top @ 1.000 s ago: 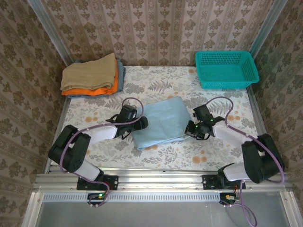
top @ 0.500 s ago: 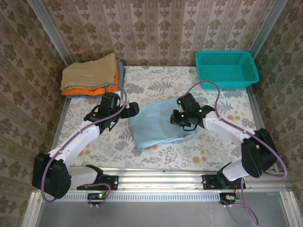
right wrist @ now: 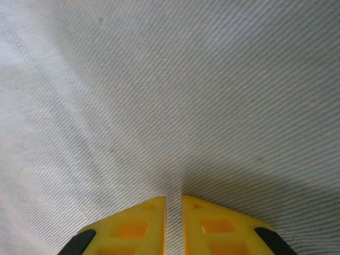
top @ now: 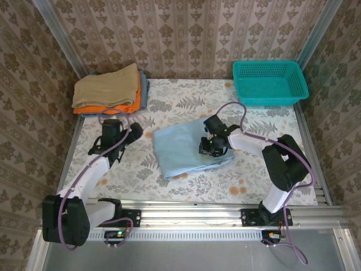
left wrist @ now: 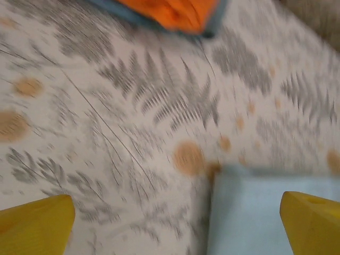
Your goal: Fold and stack the trousers
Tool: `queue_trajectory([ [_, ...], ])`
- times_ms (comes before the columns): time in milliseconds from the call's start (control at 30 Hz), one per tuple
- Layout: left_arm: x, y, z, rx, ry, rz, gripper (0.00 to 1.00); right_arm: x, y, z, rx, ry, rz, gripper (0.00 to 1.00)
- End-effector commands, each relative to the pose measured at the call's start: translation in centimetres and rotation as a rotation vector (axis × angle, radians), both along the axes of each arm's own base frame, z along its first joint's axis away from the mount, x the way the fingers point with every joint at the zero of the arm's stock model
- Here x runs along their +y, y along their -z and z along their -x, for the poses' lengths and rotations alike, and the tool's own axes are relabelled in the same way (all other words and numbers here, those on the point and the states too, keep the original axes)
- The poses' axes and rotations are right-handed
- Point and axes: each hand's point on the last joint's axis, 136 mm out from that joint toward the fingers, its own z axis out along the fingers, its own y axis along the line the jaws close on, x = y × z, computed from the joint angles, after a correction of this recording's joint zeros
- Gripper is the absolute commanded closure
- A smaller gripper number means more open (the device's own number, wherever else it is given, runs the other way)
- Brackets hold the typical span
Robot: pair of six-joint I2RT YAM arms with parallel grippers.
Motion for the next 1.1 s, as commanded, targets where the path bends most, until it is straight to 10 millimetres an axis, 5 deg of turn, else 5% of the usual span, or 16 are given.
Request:
queue_trajectory([
  [0, 4.2, -2.1, -3.3, -0.22, -0.227, 0.166, 0.07, 0.8, -2.2, -0.1, -0.035, -0.04, -0.038, 0.81],
  [133, 8.6, -1.3, -6.7, -0.274, -0.359, 0.326, 0.07, 1.1, -2.4, -0.1, -0.04, -0.046, -0.06, 0.75],
  [333, 10.7, -0.8, -13.1, -0.357, -0.305, 0.484, 0.0, 1.4, -2.2, -0.1, -0.042, -0.068, -0.061, 0.67],
  [500, 12.3, 1.2, -16.4, -0.399, -0.323, 0.576, 0.0, 1.6, -1.9, -0.4, -0.04, -0.075, -0.064, 0.65],
  [800, 13.8, 5.1, -19.3, -0.351, -0.356, 0.549, 0.02, 1.7, -1.7, -1.1, -0.031, -0.076, -0.078, 0.64],
  [1067, 14.3, 6.4, -22.1, -0.33, -0.339, 0.554, 0.24, 1.9, -1.3, -1.4, -0.015, -0.077, -0.09, 0.63],
])
